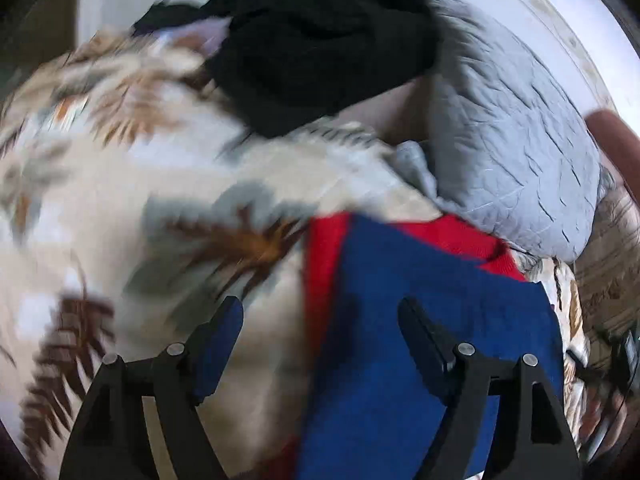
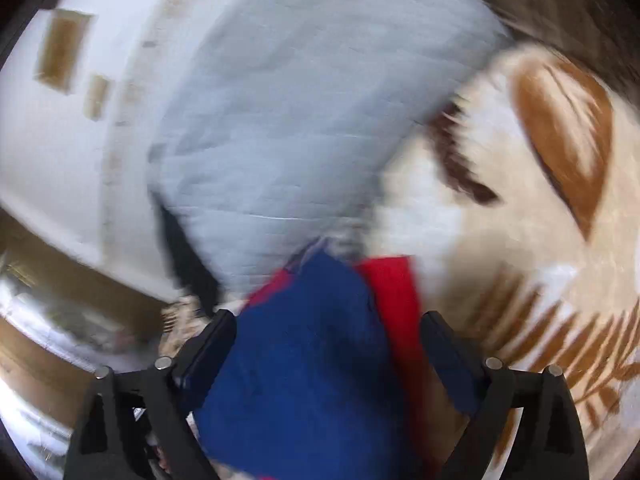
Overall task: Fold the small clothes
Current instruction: 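Grasp the blue hem with the left tool while the right tool grasps the hem, then fold the hem up toward the collar with both tools and release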
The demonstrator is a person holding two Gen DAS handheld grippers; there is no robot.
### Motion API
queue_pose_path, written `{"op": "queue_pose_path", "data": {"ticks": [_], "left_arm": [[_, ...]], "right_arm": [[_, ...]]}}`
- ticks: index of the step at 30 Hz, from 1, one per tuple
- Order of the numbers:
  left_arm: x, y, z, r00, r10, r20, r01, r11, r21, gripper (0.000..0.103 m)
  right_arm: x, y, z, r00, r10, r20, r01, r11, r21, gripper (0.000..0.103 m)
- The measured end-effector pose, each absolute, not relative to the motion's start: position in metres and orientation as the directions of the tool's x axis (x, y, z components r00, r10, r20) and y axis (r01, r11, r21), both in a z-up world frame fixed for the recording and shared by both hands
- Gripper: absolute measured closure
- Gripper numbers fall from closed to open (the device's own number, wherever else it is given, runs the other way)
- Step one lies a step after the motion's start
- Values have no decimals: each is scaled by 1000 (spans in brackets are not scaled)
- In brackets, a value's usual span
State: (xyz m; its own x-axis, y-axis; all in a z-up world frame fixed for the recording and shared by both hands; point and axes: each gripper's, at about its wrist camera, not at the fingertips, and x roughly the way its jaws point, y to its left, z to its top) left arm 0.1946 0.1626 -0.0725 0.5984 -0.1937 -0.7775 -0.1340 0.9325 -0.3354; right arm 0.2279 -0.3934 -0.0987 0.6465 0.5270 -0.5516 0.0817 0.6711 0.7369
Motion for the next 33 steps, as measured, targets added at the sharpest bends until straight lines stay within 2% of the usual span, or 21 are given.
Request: {"op": "queue_pose_path", "data": {"ticks": [4, 6, 8, 9, 10, 11, 12, 13, 14, 15, 17, 22, 24, 26, 28, 29, 30, 32, 33], "left_arm": [[150, 179, -75, 619, -181, -764, -117, 941, -318, 23], [136, 171, -76, 610, -221, -761, -74, 940, -333, 23], [140, 143, -89, 566, -261, -782, -14, 946, -325, 23], [143, 127, -101, 508, -266, -819, 30, 956, -292, 23], [148, 119, -112, 472, -255, -844, 44, 963, -266, 23], [151, 110, -118, 472, -195, -860, 46, 979, -197, 24], [152, 104, -117, 484, -158, -861, 48, 987, -154, 36], [155, 97, -112, 466, -175, -867, 69, 984, -162, 85], [159, 96, -106, 439, -212, -873, 56, 976, -209, 87], [161, 94, -97, 438, -193, -878, 30, 979, -200, 87], [158, 90, -74, 475, -187, -860, 38, 981, -193, 88], [108, 93, -12, 528, -262, -808, 84, 963, -258, 88], [75, 98, -6, 504, -306, -808, 109, 950, -292, 87], [44, 101, -27, 444, -318, -838, 113, 947, -300, 80], [22, 107, -82, 322, -279, -905, 68, 960, -272, 72], [18, 112, -103, 268, -238, -933, 34, 971, -238, 72], [10, 123, -106, 327, -275, -904, 29, 959, -281, 69], [7, 136, -91, 367, -261, -893, -15, 958, -286, 69], [10, 140, -80, 399, -243, -884, -37, 959, -281, 69]], "right_arm": [[185, -396, -113, 649, 511, -563, 77, 692, 717, 8], [175, -389, -112, 602, 546, -583, 20, 719, 694, 8], [177, -370, -114, 553, 540, -635, -48, 781, 623, 9], [182, -364, -117, 528, 541, -654, -65, 794, 605, 9], [185, -355, -124, 489, 546, -681, -77, 804, 590, 11], [189, -345, -130, 448, 536, -716, -85, 822, 563, 20], [190, -337, -130, 459, 489, -741, -89, 856, 509, 30], [192, -331, -129, 451, 476, -755, -89, 866, 493, 49], [193, -331, -130, 425, 501, -754, -76, 849, 522, 80], [195, -332, -129, 408, 518, -752, -47, 834, 550, 81], [191, -328, -112, 406, 491, -771, -68, 857, 510, 82], [153, -328, -45, 433, 542, -720, -142, 830, 539, 83], [119, -331, -29, 421, 553, -719, -168, 827, 537, 83], [78, -341, -37, 403, 570, -716, -142, 812, 566, 80], [42, -354, -71, 374, 543, -752, -73, 825, 560, 71], [29, -358, -96, 343, 520, -782, -39, 840, 542, 43], [16, -363, -122, 301, 494, -815, 10, 853, 521, 25], [-13, -375, -118, 449, 518, -728, -47, 827, 560, 26], [-17, -376, -113, 447, 506, -738, -41, 836, 548, 26]]}}
